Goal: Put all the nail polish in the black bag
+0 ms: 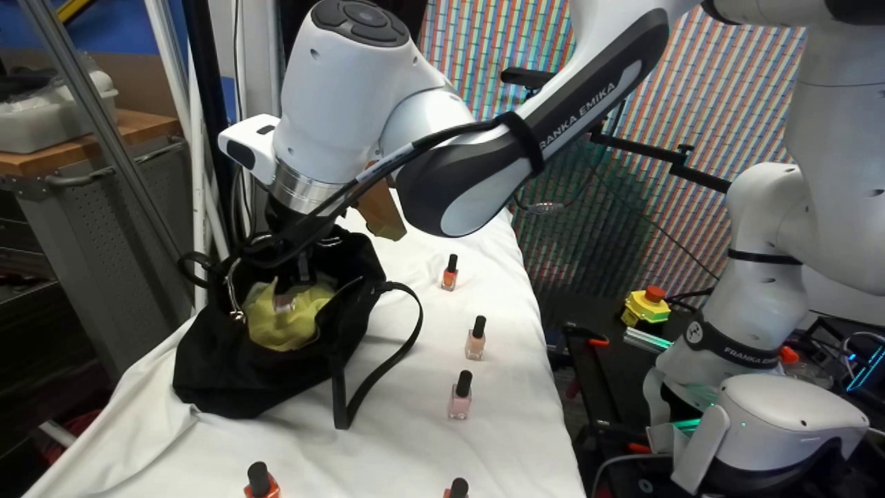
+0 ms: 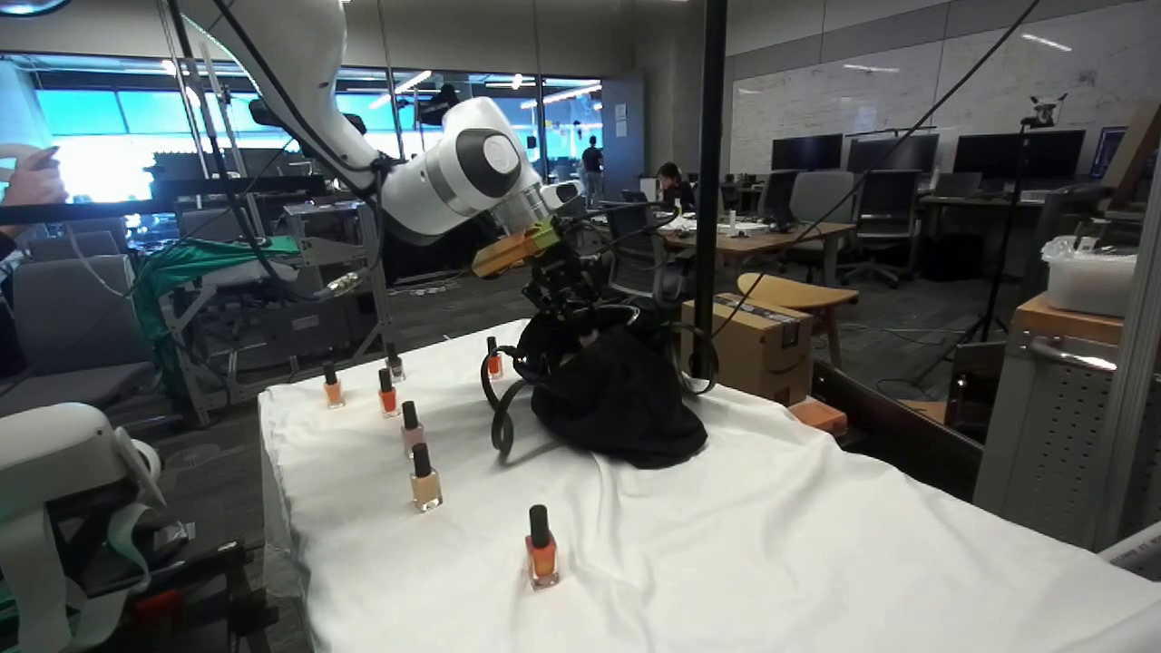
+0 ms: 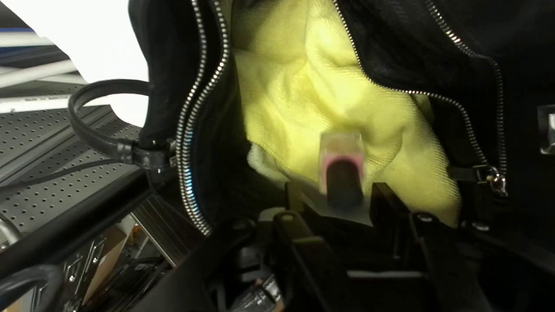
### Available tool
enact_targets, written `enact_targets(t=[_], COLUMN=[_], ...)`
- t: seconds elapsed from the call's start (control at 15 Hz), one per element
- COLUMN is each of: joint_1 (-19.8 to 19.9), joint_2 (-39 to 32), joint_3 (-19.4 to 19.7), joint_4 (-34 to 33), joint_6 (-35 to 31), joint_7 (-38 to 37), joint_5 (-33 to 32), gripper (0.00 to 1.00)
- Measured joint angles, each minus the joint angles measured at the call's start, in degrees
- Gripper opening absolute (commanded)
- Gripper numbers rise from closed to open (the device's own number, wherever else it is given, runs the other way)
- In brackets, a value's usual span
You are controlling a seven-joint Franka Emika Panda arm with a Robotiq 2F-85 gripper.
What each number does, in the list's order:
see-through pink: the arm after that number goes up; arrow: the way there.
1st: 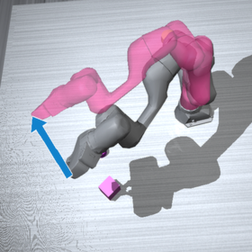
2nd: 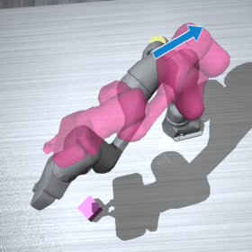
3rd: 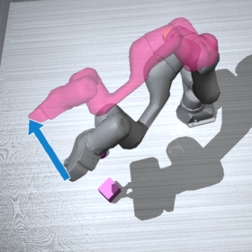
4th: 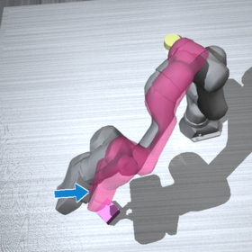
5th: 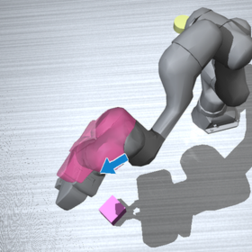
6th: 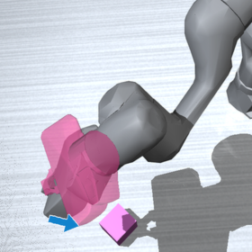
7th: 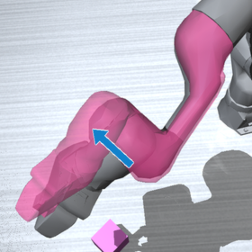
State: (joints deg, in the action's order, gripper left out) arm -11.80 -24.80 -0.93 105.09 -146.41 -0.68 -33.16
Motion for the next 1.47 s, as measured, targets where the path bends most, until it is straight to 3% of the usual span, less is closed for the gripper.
enact_targets(t=[0.13, 0.2, 0.67, 1.13, 1.47], joint_1=[-0.5, -0.7, -1.2, -1.0, -0.5], joint_2=[-0.5, -0.6, 3.4, 21.6, 34.4], joint_3=[0.7, 1.0, 1.0, -2.4, -4.9], joint_4=[-0.6, -0.6, 4.2, 21.1, 33.0], joint_6=[-0.1, -0.1, 2.4, 9.1, 13.4], joint_7=[-0.9, -1.4, -2.0, -2.5, -10.4], joint_5=[0.0, 0.0, -0.1, 5.0, 7.9], gripper=[0.97, 0.99, 1.0, 1.0, 1.0])
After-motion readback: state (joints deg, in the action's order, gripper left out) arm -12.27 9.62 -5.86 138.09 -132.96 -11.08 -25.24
